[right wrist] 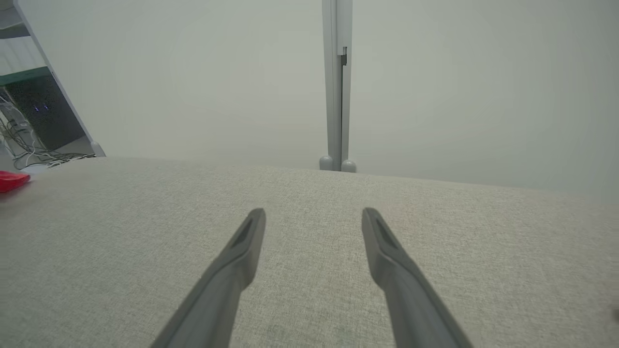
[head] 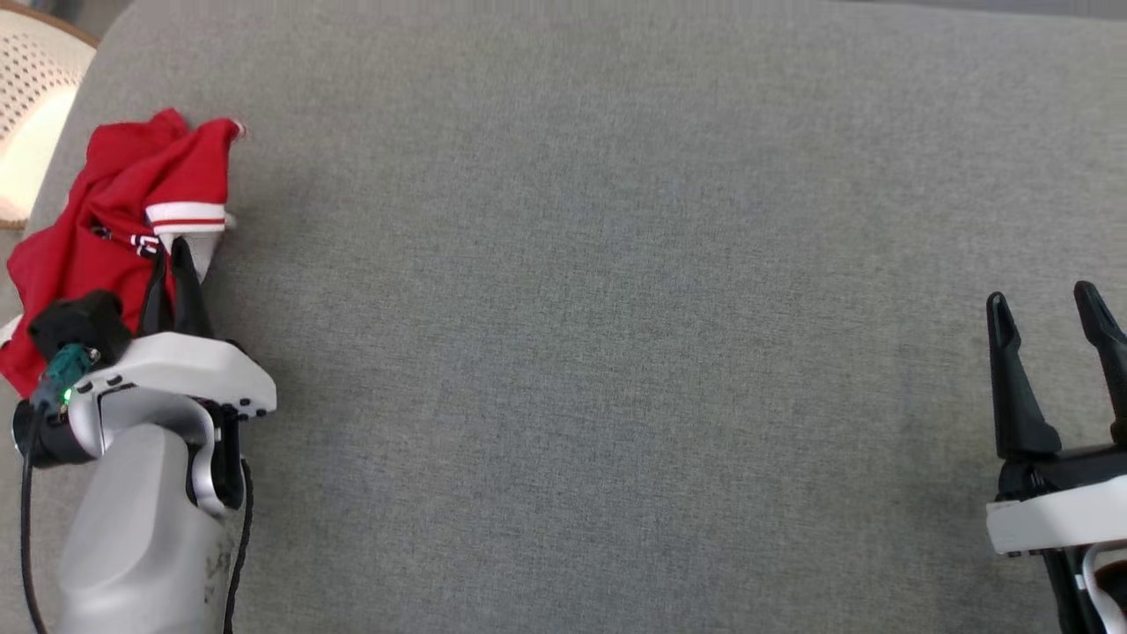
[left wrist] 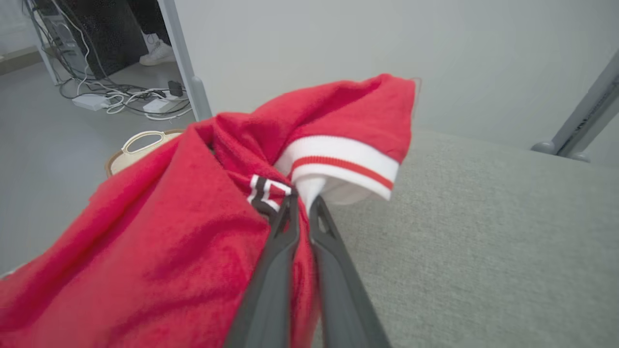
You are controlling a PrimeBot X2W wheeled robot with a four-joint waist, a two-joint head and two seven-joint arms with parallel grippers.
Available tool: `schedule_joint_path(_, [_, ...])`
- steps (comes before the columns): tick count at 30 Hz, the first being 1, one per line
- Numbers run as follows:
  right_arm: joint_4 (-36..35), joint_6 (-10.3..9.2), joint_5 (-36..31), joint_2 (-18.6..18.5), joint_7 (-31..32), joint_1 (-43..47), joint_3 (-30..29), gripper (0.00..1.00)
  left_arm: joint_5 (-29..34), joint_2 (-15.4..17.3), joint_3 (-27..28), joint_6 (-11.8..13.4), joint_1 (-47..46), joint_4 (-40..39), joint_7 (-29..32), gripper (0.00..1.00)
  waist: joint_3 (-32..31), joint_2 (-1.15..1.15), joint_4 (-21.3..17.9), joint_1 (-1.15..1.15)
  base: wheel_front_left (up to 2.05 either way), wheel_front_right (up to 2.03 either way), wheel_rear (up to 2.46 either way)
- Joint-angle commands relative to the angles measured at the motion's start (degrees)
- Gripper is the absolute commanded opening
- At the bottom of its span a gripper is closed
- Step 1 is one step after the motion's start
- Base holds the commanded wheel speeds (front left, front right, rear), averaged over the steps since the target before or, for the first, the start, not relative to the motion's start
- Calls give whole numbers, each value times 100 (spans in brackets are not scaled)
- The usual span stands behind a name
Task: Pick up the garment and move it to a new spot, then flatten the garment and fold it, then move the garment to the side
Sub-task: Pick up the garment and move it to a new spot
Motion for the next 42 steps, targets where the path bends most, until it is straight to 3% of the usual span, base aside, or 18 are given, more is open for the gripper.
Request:
schedule_joint_path(1, [74, -2, 41, 13, -80, 86, 15, 100, 113, 20, 60, 45, 218, -279, -24, 0, -428, 0, -99, 0, 0, 0, 0])
schedule_joint_path(7, [331, -2, 60, 195, -165, 368, 154, 100, 489, -28, 179, 127, 1311, -1879, -25, 0, -1334, 0, -290, 0, 0, 0, 0])
schedule_joint_path(13, [454, -2, 35, 323, -156, 713, 257, 100, 684, -193, -80, 343, 2502, -3247, 209, 0, -1986, 0, -505, 0, 0, 0, 0])
schedule_joint_path(22, [376, -2, 106, 375, -130, 860, 187, 100, 769, -322, -566, 504, 3689, -4671, 949, 0, -2105, 0, -868, 0, 0, 0, 0])
schedule_joint_path(31, [303, -2, 122, 324, -141, 566, 320, 100, 700, -412, -1162, 119, 3245, -4507, 1043, 0, -1682, 0, -1637, 0, 0, 0, 0])
schedule_joint_path(42, [525, -2, 309, 453, -478, 95, 517, 100, 717, -582, -2367, -357, 1305, -2936, 957, 0, -485, 0, -2926, 0, 0, 0, 0])
